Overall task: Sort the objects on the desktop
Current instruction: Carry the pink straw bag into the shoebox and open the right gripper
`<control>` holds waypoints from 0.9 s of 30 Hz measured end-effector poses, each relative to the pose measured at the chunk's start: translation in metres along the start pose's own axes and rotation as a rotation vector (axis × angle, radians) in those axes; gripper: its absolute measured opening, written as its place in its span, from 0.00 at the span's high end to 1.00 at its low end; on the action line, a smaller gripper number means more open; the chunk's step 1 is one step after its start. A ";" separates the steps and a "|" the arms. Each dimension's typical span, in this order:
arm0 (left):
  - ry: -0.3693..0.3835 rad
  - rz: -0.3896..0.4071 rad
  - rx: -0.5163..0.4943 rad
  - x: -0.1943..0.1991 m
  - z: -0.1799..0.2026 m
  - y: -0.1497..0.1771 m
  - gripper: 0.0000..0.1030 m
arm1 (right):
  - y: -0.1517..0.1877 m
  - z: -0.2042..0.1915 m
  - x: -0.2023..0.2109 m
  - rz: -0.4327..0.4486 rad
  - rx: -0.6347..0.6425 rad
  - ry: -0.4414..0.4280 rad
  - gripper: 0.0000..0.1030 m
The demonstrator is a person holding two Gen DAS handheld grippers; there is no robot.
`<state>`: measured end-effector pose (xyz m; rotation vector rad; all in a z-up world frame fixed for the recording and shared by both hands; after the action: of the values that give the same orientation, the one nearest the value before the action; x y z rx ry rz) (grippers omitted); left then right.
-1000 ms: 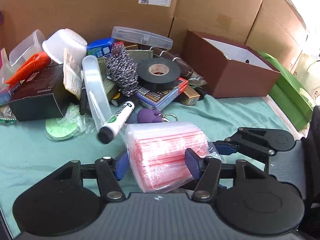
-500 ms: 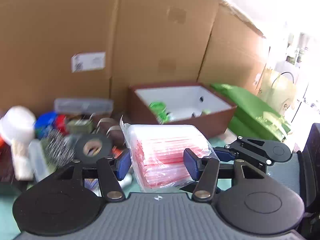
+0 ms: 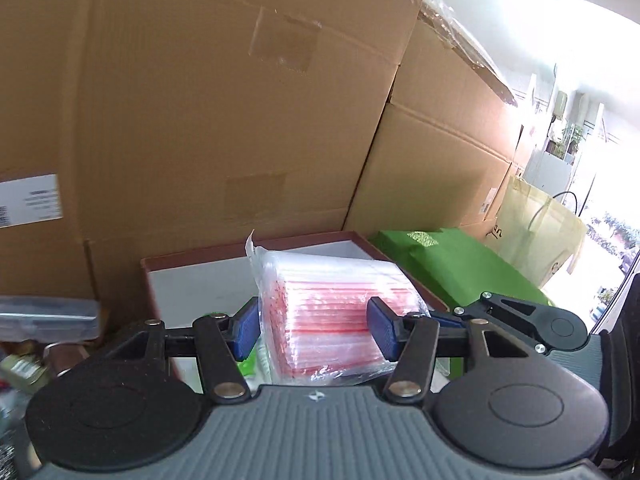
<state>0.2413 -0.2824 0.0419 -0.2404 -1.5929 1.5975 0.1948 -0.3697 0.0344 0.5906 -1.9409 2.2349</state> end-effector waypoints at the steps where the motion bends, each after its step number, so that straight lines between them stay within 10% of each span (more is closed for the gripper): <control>1: 0.004 -0.006 0.008 -0.010 0.000 -0.002 0.43 | 0.000 0.009 -0.006 -0.008 -0.005 0.004 0.49; 20: 0.031 -0.122 0.108 -0.129 -0.013 0.001 0.43 | 0.028 0.092 -0.096 -0.213 -0.013 0.062 0.49; 22: 0.057 -0.153 0.107 -0.134 -0.010 0.004 0.21 | 0.033 0.099 -0.103 -0.243 -0.036 0.117 0.47; 27: 0.090 -0.140 0.032 -0.121 0.002 0.004 0.09 | 0.029 0.105 -0.100 -0.204 -0.089 0.141 0.24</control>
<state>0.3133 -0.3635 -0.0115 -0.1766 -1.4814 1.4831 0.2981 -0.4604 -0.0183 0.5742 -1.8119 2.0005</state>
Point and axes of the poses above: each gripper's, at about its wrist camera, not at the fingertips, and x roughly against the way its jaws point, z to its right, y to its underside, the point moved 9 cm from there along -x, roughly the way its jaws point, and after that the axes turned 6 degrees about -x, right-handed, at the moved point
